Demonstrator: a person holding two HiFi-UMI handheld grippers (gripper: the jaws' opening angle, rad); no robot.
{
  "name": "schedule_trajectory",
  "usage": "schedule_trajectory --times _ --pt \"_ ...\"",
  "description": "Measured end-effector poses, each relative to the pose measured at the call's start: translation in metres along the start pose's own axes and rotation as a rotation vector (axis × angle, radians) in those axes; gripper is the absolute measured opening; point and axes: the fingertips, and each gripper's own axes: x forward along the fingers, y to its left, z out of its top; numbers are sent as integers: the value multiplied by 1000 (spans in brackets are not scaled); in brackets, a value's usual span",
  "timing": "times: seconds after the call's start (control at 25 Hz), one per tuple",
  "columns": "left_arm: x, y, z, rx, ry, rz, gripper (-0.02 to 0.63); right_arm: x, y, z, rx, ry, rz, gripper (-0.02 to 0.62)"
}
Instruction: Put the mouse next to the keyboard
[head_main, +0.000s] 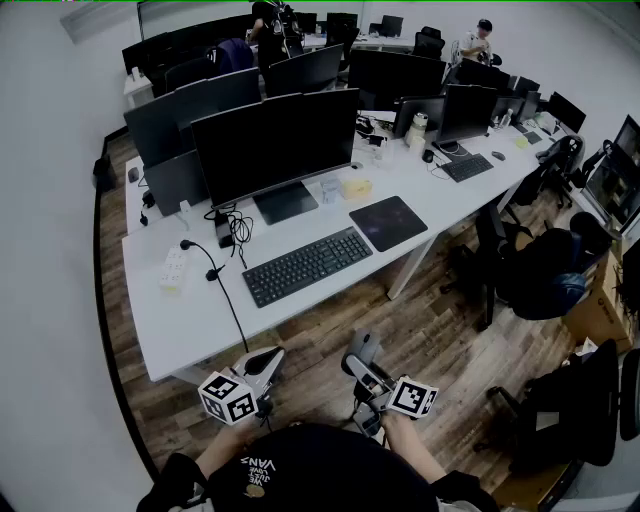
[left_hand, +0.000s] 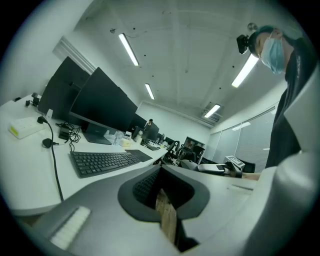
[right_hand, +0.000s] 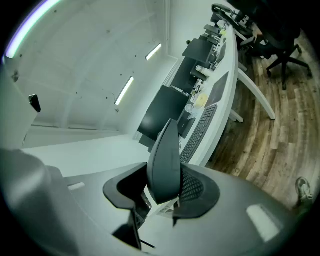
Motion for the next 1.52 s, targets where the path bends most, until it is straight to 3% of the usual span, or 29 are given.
schedule_trajectory --times 0.16,0.52,0.96,1.32,1.52 --pt "20 -13 -3 0 5 -10 2 -4 8 23 -76 21 49 178" --pt "63 -27 -2 -4 19 32 2 -12 -11 69 -63 56 76 178" --pt "147 -52 -8 -27 -21 115 2 -17 -63 138 -24 160 97 178" --pt "209 -62 -11 -80 -92 184 2 -22 -84 193 -83 258 141 178" --pt "228 -72 -18 -120 -89 207 2 -29 -106 211 -23 274 99 178"
